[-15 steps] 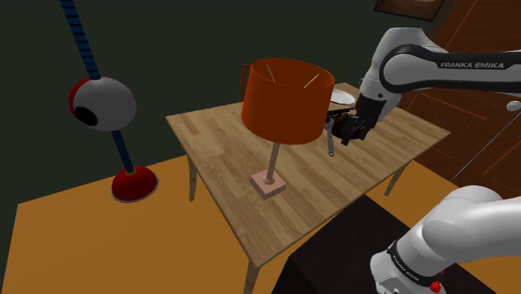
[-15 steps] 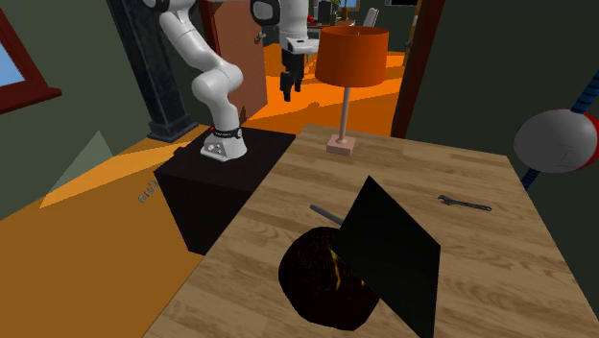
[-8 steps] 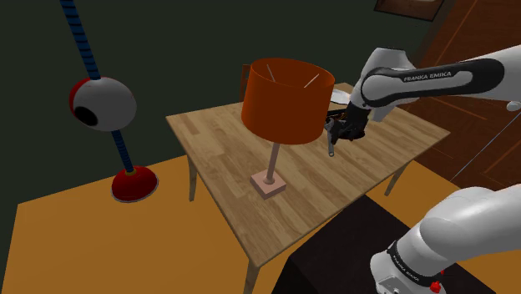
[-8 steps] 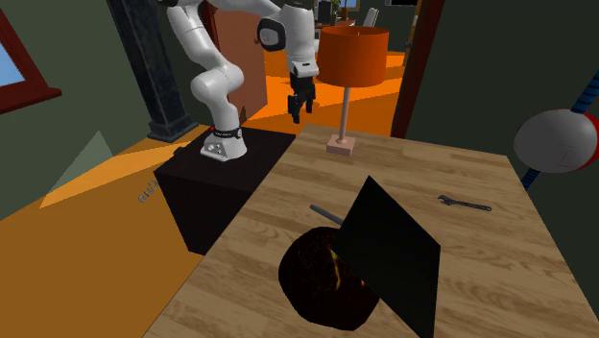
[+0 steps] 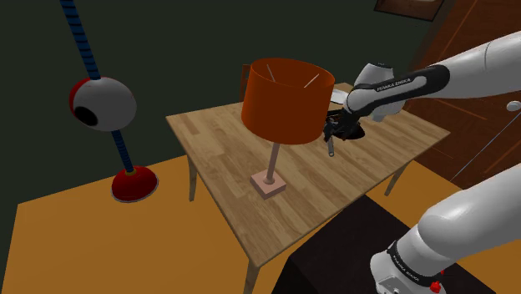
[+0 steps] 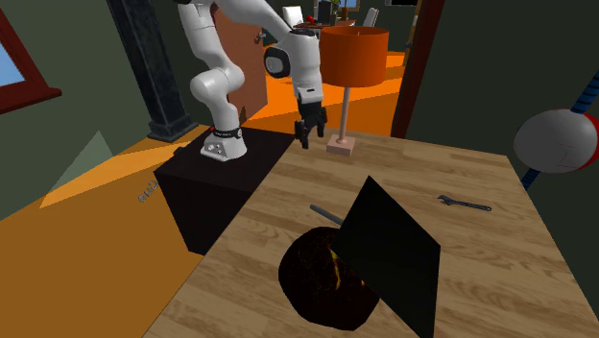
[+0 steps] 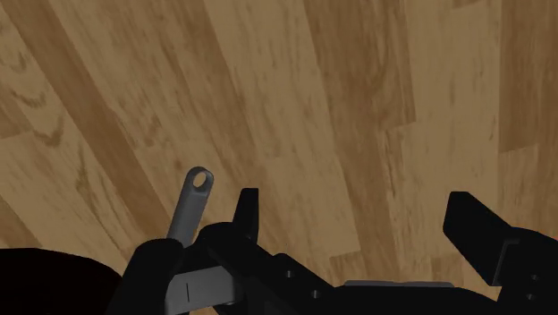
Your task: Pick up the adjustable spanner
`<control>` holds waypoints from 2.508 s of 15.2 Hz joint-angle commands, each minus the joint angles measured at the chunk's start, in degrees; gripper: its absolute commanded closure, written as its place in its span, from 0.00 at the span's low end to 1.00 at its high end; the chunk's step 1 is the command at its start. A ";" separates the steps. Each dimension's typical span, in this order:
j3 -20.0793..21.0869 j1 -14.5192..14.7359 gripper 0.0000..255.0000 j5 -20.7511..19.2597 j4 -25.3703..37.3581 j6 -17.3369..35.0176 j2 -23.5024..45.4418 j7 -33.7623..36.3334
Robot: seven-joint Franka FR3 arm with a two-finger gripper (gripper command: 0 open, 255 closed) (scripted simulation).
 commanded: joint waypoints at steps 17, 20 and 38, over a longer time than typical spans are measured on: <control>-1.05 -9.32 0.00 18.16 21.49 25.54 35.08 -7.54; 0.17 -11.35 0.00 20.08 24.50 27.33 38.72 -8.42; 2.88 -13.50 1.00 22.05 25.25 31.03 42.98 -10.43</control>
